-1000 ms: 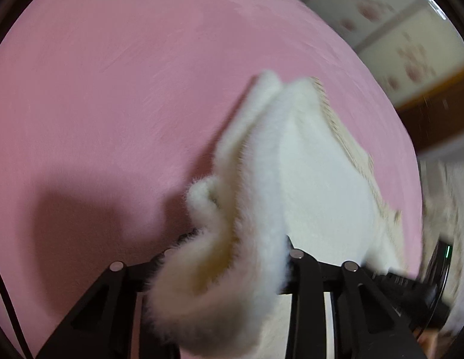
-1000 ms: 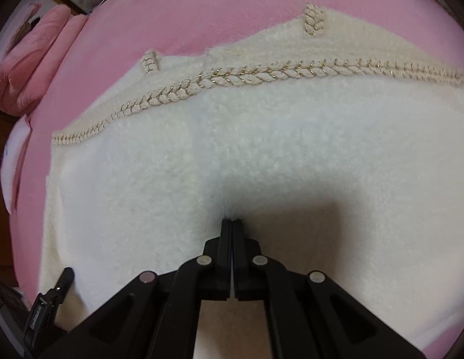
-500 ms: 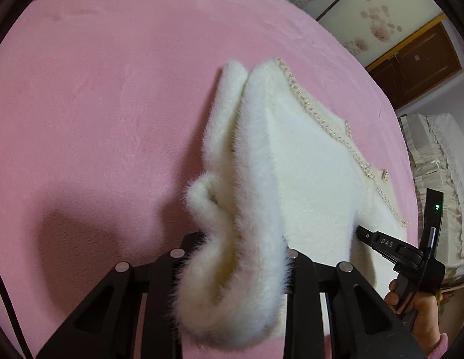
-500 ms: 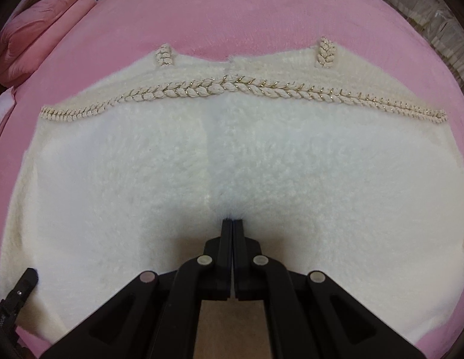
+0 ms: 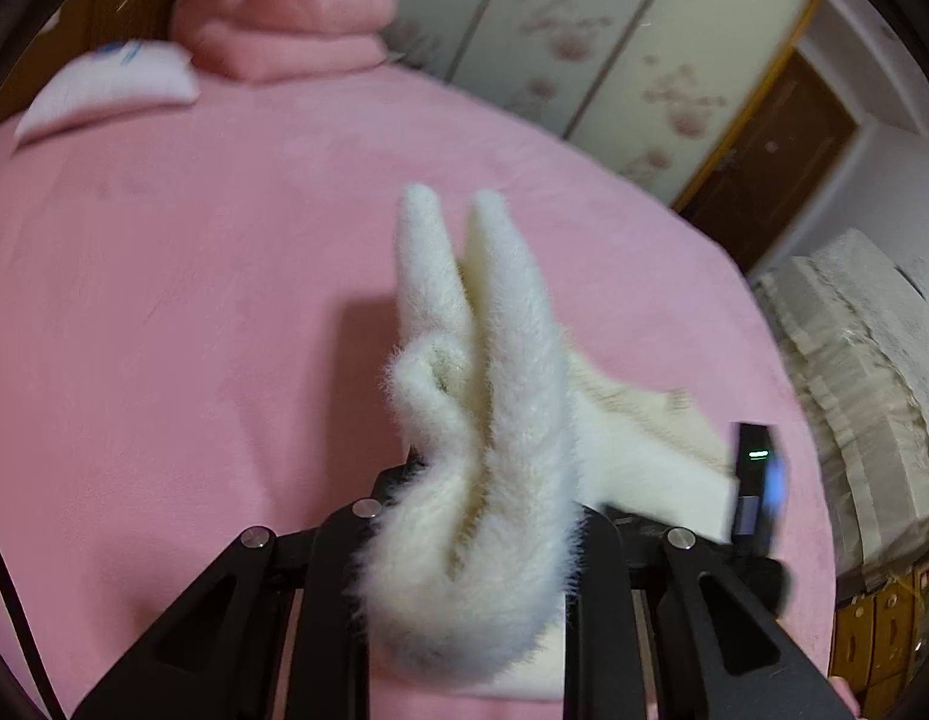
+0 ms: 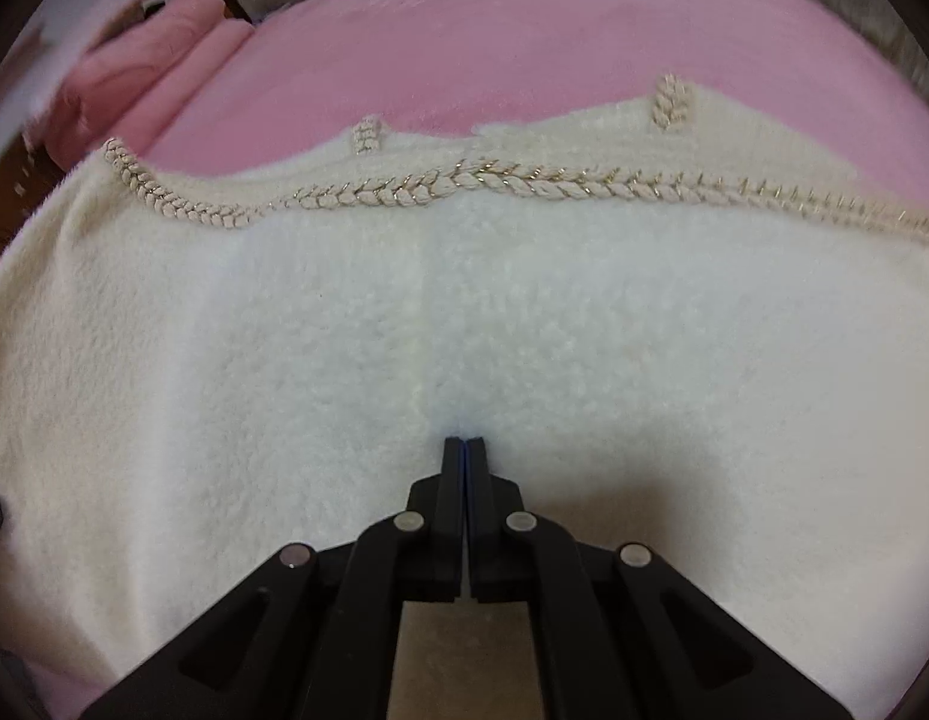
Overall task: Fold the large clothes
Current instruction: 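Grasp the cardigan's folded edge with the left tool and lift it, then fold the lifted edge over the bundle with the left tool, release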
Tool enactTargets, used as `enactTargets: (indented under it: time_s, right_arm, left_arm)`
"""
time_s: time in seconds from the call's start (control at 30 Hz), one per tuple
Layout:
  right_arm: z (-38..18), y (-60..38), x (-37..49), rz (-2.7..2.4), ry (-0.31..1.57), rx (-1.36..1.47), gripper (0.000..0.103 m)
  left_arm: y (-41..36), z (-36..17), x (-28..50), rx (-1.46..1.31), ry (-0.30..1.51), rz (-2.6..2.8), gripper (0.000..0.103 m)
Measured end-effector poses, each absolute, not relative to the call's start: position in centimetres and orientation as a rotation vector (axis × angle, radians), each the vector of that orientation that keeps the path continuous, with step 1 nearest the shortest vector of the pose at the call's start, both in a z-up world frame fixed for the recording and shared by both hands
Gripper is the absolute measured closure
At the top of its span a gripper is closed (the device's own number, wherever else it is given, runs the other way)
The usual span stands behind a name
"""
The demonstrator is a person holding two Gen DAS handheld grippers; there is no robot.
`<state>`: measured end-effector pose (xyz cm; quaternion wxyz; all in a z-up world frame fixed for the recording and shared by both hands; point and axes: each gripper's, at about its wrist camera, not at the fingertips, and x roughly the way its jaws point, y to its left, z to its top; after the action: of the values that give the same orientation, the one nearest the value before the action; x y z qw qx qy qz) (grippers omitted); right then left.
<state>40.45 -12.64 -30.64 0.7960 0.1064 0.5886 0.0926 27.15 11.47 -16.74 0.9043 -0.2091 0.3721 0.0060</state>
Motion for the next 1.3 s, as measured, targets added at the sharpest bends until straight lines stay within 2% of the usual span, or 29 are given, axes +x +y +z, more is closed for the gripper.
enactTargets:
  time_s: [0.23, 0.47, 0.7, 0.87, 1.07, 1.17, 1.3]
  right_arm:
    - [-32.9, -18.8, 40.5, 0.472, 1.41, 0.622, 0.103]
    - [-35.4, -23.5, 38.6, 0.613, 1.492, 0.829, 0.103]
    - [-36.7, -25.5, 36.2, 0.653, 1.512, 0.914, 0.103]
    - [-35.0, -25.8, 37.2, 0.628, 1.577, 0.81, 0.103]
    - [-28.1, -34.5, 42.0, 0.357, 1.325, 0.729, 0.103]
    - [-24.4, -38.9, 41.8, 0.242, 1.212, 0.624, 0.098]
    - [-22.3, -43.4, 40.5, 0.25, 1.159, 0.634, 0.098]
  left_arm:
    - [-2.8, -10.1, 25.7, -0.251, 0.684, -0.08, 0.084]
    - [-15.9, -10.7, 24.1, -0.146, 0.795, -0.213, 0.084]
    - [-20.0, -11.0, 24.0, -0.035, 0.821, -0.217, 0.084]
    - [-19.8, -9.9, 24.0, -0.023, 0.771, -0.2, 0.084]
    - [-21.2, -10.4, 24.8, -0.019, 0.788, -0.169, 0.083]
    - [-23.2, -12.9, 25.0, 0.013, 0.843, -0.185, 0.083]
    - [-26.4, -17.4, 25.1, 0.098, 0.956, -0.198, 0.083]
